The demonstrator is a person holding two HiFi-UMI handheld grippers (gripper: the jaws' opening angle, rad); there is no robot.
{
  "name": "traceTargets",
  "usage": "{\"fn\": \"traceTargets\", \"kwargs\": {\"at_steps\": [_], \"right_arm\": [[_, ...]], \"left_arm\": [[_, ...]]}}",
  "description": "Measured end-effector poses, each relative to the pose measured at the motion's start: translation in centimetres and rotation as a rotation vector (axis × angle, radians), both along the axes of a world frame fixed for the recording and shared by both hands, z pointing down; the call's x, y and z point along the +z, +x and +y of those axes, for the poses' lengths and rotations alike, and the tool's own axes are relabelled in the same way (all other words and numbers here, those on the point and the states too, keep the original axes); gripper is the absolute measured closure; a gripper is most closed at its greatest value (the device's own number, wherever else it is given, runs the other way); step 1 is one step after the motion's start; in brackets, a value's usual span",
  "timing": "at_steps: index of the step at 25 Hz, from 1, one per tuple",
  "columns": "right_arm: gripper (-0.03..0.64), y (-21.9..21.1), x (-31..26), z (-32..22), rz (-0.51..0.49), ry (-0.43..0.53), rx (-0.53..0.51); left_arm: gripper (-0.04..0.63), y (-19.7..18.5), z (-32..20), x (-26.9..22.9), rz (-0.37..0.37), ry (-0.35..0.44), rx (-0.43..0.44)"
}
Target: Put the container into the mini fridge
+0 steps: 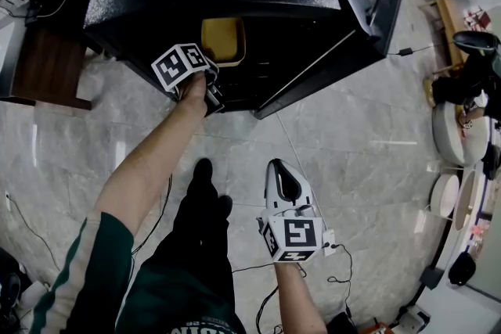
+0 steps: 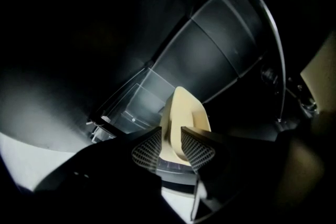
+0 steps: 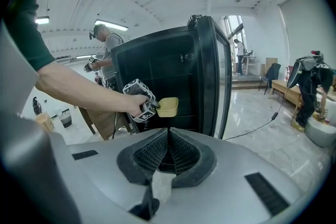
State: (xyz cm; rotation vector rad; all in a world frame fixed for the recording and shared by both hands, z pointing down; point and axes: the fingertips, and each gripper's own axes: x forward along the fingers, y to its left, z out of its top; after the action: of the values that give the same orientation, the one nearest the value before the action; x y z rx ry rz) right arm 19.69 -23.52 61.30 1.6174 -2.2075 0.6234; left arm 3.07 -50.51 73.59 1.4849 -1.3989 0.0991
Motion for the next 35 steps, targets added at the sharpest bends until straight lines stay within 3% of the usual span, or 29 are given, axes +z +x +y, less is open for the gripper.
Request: {"fn": "traceTargets", "kwargs": {"at_steps": [14,19,21,26,29,35], "right_arm": [[0.580,-1.9,-1.5,-0.4,-0.016,0.029,-0.037],[0.581,-2.8,-2.3,-0.5,-0.023,0.044,-0.050],[0.580,-3.0,-2.9,-0.7,-0.035,0.057,-0.051],[0.581,-3.4,-4.7,-0.7,-0.054,0.095,-0.049],[0.581,-3.7,-5.3,-0.9,-0.089,0.094,-0.049],[0.581,-3.6,-6.5,-0.7,-0.056,0.094,-0.029]], "left_arm": [[0.465,0.8,2.7,-3.5,-0.090,0.089,0.105],[0.526,0.0,4.9,-5.2,-0.185,0.118,0.157],[0.566,-0.1,5.7,-6.2,-0.205,0.153,0.195],[0.580,0.2,7.9,-9.0,-0.307,0.247,0.346],[0.581,0.1,9.1,-10.4,-0.384,0.268,0.409],[0.581,0.3,12.3,-13.1,-0.440,0.300,0.498]]}}
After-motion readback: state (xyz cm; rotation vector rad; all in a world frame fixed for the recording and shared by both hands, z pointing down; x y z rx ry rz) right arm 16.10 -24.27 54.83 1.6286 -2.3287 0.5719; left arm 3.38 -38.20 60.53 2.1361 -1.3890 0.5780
